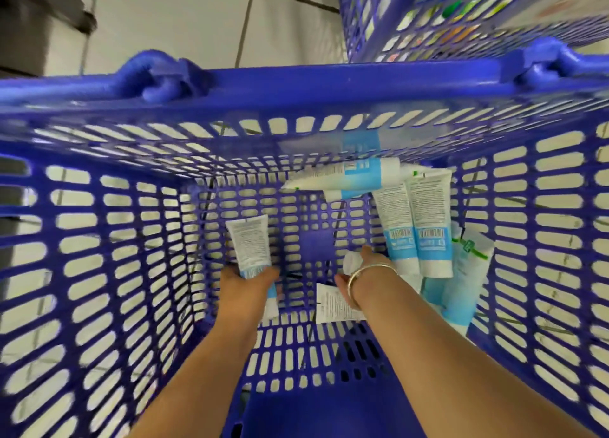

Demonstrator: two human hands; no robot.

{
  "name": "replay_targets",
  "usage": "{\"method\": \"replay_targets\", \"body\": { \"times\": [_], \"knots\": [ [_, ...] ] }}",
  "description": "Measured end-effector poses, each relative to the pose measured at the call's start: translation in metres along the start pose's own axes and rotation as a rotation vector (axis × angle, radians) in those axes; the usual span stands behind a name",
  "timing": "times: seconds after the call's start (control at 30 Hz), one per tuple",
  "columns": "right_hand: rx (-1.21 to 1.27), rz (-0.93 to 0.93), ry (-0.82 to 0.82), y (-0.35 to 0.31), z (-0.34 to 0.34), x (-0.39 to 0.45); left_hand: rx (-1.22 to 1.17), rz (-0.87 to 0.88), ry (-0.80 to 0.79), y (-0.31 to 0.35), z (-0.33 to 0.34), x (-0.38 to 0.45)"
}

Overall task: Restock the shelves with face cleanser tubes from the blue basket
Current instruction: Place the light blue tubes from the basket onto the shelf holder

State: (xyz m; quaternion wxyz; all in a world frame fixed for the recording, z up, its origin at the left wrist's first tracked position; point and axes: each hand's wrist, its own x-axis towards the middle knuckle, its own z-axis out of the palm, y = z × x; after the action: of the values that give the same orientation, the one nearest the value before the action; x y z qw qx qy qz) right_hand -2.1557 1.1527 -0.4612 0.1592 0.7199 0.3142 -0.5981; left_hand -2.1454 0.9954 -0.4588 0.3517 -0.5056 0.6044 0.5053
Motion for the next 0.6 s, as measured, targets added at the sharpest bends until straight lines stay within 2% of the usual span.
{"method": "replay_targets", "body": {
  "times": [0.07,0.1,0.17,0.2,0.23,0.27,0.33,0.47,0.6],
  "knots": [
    [0.032,-0.021,0.067,0.005,0.004,0.017,0.002,0.003,-0.034,0.003,-0.005,-0.002],
    [0.159,0.051,0.134,0.008,0.006,0.017,0.005,0.007,-0.045,0.004,-0.009,-0.003],
    [0.028,-0.019,0.217,0.021,-0.001,0.013,0.009,0.018,-0.061,0.006,-0.017,-0.005],
    [0.257,0.050,0.224,0.026,-0.003,0.008,0.020,0.031,-0.070,0.007,-0.021,-0.008],
    [0.468,0.145,0.113,0.027,-0.007,0.002,0.040,0.054,-0.079,0.008,-0.024,-0.011],
    [0.468,0.162,0.031,0.027,-0.014,-0.006,0.052,0.080,-0.085,0.010,-0.028,-0.015],
    [0.508,0.160,-0.002,0.019,-0.024,-0.025,0.062,0.105,-0.082,0.016,-0.039,-0.028],
    [0.405,0.224,-0.094,0.023,-0.050,-0.079,0.022,0.117,-0.088,0.017,-0.070,-0.068],
    [0.321,0.303,-0.295,0.036,-0.076,-0.142,-0.008,0.116,-0.132,0.019,-0.100,-0.116]
  ]
}}
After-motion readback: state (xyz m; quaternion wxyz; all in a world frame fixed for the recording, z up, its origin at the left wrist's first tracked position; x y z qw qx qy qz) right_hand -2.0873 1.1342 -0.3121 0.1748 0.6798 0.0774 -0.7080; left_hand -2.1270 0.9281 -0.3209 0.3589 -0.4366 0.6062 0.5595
